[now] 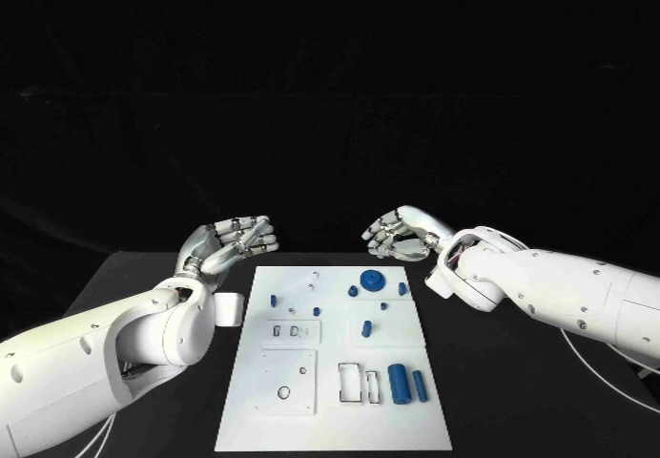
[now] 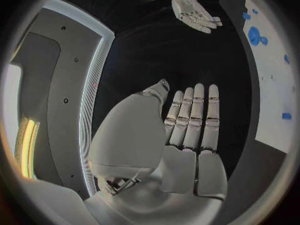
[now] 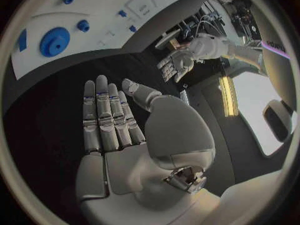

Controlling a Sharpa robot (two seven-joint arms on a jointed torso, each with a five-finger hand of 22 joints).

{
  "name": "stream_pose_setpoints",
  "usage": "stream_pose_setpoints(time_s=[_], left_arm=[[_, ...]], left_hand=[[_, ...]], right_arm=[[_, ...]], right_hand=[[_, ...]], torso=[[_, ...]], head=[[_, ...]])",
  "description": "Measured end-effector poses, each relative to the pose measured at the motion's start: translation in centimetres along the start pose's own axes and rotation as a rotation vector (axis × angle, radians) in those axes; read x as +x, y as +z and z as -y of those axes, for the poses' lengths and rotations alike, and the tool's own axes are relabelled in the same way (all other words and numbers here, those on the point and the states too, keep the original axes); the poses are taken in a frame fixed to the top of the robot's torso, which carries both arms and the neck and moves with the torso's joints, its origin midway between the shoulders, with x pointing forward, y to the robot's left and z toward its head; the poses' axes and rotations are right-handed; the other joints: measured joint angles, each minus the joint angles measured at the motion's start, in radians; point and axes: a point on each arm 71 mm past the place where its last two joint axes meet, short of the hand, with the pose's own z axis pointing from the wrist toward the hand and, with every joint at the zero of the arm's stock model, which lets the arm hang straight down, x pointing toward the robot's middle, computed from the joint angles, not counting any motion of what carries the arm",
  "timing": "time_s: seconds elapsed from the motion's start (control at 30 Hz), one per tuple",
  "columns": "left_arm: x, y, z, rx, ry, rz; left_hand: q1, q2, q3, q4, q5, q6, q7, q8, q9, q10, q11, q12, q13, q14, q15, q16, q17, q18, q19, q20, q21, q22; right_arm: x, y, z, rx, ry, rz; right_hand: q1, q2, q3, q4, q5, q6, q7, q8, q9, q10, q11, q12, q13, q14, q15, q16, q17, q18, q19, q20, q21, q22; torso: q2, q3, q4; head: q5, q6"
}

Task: Assemble the parts on the task board

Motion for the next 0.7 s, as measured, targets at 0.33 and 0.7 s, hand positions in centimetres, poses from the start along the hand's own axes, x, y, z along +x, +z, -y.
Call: stream_pose_setpoints(time_s=[0.33, 0.7], left_arm=[[1.6, -1.5, 1.9, 0.015, -0.041, -0.081], [2.3, -2.3, 3.3, 0.033, -0.062, -0.119]], left_hand=[[-0.015, -0.014, 0.004, 0.004, 0.0, 0.0, 0.0, -0.008, -0.003, 0.0, 0.0, -0.018, -0.001, 0.0, 0.0, -0.002, 0.003, 0.0, 0.0, 0.0, 0.0, -0.002], [-0.015, -0.014, 0.004, 0.004, 0.0, 0.0, 0.0, -0.008, -0.004, -0.004, 0.004, -0.022, -0.001, 0.0, 0.0, -0.004, 0.004, 0.0, 0.0, 0.0, 0.0, -0.003]], right_arm=[[0.8, 0.5, -1.4, -0.018, -0.302, -0.093], [1.7, 1.0, -2.2, -0.022, -0.468, -0.14]], right_hand=[[-0.062, -0.083, -0.085, 0.053, 0.042, 0.042, -0.035, 0.004, 0.021, 0.099, -0.051, -0.033, 0.033, 0.296, -0.074, 0.372, 0.249, 0.0, 0.214, -0.089, 0.248, 0.139], [-0.044, -0.11, -0.085, 0.088, 0.048, 0.041, -0.035, 0.004, 0.037, 0.03, -0.041, -0.029, 0.07, 0.306, -0.073, 0.845, 0.699, 0.0, 0.324, -0.089, 0.453, 0.356]], torso=[[0.044, -0.008, 0.0195], [0.084, -0.0114, 0.0372]], head=[[-0.017, 0.003], [-0.033, 0.011]])
